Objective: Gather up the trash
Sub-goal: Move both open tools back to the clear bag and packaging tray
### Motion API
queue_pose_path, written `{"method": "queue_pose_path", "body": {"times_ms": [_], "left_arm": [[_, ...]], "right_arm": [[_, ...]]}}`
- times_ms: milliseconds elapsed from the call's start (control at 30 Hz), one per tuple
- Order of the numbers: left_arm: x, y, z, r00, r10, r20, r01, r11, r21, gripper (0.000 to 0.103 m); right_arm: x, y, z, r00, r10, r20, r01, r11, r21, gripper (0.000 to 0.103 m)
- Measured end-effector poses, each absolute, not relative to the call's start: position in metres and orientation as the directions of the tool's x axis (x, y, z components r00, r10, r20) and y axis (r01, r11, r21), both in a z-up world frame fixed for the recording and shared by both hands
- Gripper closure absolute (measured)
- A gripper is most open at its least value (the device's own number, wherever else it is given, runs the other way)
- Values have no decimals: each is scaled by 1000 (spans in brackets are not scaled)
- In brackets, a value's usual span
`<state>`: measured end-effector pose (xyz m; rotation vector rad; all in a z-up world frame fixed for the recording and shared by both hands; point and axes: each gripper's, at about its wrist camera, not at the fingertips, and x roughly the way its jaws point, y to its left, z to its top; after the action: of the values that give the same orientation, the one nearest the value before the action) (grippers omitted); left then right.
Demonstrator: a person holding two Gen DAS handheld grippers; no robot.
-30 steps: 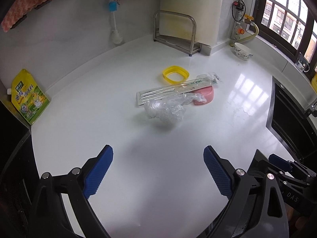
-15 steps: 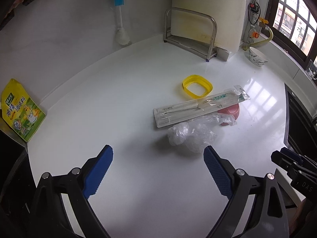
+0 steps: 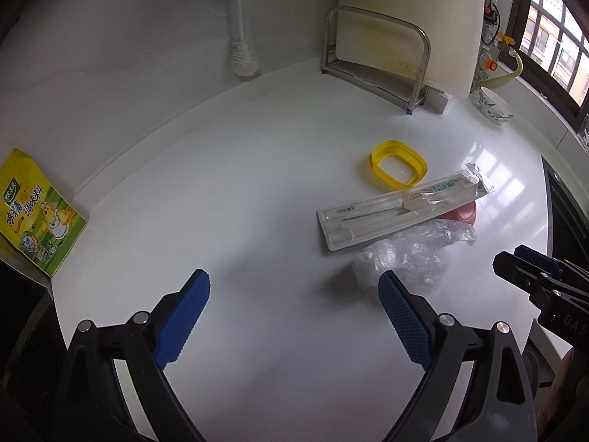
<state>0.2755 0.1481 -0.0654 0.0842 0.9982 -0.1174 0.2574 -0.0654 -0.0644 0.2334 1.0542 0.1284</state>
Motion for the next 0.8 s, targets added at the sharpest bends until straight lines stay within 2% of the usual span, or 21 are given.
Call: {"method": "queue_pose_path", "body": {"times_ms": [167,300,600,800], "left_arm": [[281,172,-60,558,-30,-830,103,994,33,12],[287,190,-60,567,-16,-824,74,997,32,12],[289,209,-65,560,-22,-828,39,999,0,12],[289,208,-71,551,-39,-833,45,999,-16,12]], "right_arm": [[276,-36,-62,495,228,-838,-57,971,230,49],[289,-10,-67,483,236,-843,-125,972,200,43],[313,17,-105,407,178,-896,-148,981,127,43],[308,22,-113,407,184,-894,-182,976,118,44]]}}
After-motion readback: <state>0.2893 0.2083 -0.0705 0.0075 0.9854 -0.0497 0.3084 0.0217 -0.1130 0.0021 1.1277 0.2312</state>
